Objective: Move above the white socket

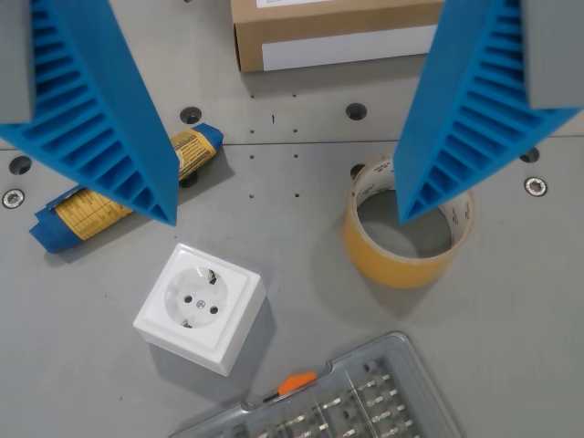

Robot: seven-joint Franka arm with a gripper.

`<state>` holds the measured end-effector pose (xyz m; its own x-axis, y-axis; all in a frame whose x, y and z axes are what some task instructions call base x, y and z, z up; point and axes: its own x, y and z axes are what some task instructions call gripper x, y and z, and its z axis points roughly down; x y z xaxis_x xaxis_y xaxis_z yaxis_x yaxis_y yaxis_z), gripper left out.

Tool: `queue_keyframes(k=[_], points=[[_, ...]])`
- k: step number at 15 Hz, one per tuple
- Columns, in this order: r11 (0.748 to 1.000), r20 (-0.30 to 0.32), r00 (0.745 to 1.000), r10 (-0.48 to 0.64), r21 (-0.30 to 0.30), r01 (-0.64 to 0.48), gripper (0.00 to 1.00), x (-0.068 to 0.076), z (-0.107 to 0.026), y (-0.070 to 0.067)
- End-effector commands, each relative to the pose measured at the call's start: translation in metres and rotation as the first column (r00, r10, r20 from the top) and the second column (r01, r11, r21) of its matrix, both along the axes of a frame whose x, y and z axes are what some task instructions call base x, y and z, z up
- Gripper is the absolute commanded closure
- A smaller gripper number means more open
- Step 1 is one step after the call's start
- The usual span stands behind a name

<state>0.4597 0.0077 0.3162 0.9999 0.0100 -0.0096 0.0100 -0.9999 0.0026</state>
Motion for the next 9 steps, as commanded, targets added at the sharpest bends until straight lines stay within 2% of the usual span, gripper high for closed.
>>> queue_keyframes(k=[1,9], points=[[1.000,0.006,1.000,0.000,0.000,0.000,0.00,0.0000,0.0028,0.0000],[1.000,0.008,1.000,-0.028,0.000,0.028,0.00,-0.0002,0.0001,-0.0011]])
